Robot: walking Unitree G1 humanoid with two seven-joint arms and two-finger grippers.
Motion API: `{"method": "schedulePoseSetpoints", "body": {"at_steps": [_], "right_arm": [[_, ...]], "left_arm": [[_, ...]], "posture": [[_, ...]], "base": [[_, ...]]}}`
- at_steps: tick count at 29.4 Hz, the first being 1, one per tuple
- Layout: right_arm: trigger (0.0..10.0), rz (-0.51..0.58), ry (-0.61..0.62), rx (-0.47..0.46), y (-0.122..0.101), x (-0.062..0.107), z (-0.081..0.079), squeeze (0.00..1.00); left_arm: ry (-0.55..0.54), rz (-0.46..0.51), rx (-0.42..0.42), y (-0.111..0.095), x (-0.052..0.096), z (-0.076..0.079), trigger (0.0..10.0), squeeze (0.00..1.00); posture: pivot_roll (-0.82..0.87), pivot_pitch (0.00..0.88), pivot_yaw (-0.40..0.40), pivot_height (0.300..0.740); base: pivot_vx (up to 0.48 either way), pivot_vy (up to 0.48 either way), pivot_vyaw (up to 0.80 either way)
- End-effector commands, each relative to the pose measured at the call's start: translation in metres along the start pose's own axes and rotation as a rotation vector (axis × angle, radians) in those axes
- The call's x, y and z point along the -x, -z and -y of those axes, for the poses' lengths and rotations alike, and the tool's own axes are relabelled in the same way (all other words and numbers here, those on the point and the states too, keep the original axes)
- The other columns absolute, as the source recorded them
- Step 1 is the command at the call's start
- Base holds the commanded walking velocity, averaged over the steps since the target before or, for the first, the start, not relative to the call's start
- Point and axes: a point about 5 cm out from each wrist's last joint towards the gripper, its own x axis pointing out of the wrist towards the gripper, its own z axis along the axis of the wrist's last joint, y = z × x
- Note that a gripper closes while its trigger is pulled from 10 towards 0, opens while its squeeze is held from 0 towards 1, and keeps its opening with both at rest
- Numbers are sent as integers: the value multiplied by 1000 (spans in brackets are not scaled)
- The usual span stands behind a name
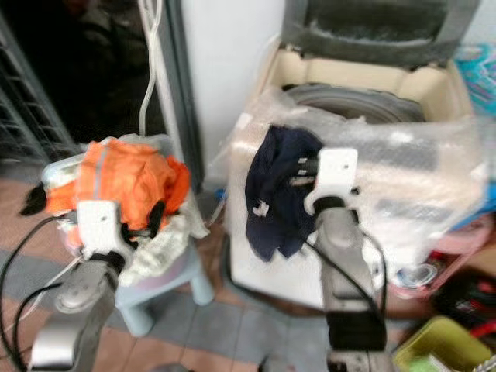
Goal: Clothes washing
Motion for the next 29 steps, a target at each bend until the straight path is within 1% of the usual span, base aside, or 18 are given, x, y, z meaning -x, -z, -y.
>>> {"method": "schedulePoseSetpoints", "body": {"at_steps": [1, 3, 4, 7, 9, 10, 11, 13, 17, 18, 19, 21, 24, 25, 29], "right_arm": [[10000, 24, 28, 13, -4, 0, 6, 0], [10000, 31, 26, 13, -5, -1, 6, 0], [10000, 53, 7, 31, -9, -5, 5, 0], [10000, 79, -12, 51, -14, -9, 4, 0], [10000, 118, -62, 73, -24, -16, 2, 0], [10000, 153, -116, 105, -33, -23, 0, 0], [10000, 153, -116, 105, -33, -23, 0, 0], [10000, 203, -190, 164, -45, -30, -3, 0], [10000, 240, -240, 178, -58, -39, -3, 0], [10000, 246, -250, 176, -61, -41, -3, 0], [10000, 272, -296, 204, -68, -44, -6, 0], [10000, 293, -333, 230, -72, -47, -9, 0], [10000, 325, -388, 237, -80, -48, -14, 0], [10000, 345, -424, 246, -85, -49, -18, 0], [10000, 373, -446, 268, -92, -50, -22, 0]], "left_arm": [[42, 31, 18, -6, -1, 7, 10000, 0], [44, 30, 21, -6, -1, 7, 10000, 0], [49, 30, 24, -6, -2, 8, 10000, 0], [56, 32, 25, -6, -2, 9, 10000, 0], [64, 37, 27, -7, -3, 10, 10000, 0], [66, 40, 30, -7, -4, 11, 10000, 0], [66, 40, 30, -7, -4, 11, 10000, 0], [65, 40, 35, -6, -4, 12, 10000, 0], [62, 40, 38, -6, -3, 12, 10000, 0], [61, 40, 38, -6, -3, 12, 10000, 0], [56, 39, 38, -6, -3, 11, 10000, 0], [53, 40, 39, -6, -4, 10, 10000, 0], [50, 43, 39, -6, -4, 10, 10000, 0], [50, 43, 38, -6, -4, 11, 10000, 0], [50, 43, 40, -6, -5, 11, 10000, 0]], "posture": [[-12, 0, 45, 740], [-15, 0, 47, 740], [-18, 0, 49, 740], [-21, 0, 52, 740], [-23, 0, 48, 740], [-23, 0, 45, 740], [-23, 0, 45, 740], [-22, 0, 43, 740], [-17, 0, 31, 740], [-17, 0, 31, 740], [-16, 0, 29, 740], [-16, 0, 28, 740], [-17, 0, 30, 740], [-16, 0, 29, 740], [-19, 0, 29, 740]], "base": [[0, 0, -800], [0, 0, -800], [0, 0, -800], [0, 0, -800], [0, 0, -800], [0, 0, -800], [0, 0, -800], [120, 0, -800], [256, 0, -555], [270, 0, 0], [289, 0, 0], [291, 0, 0], [298, 0, 0], [304, 0, 425], [313, 0, 639]]}}
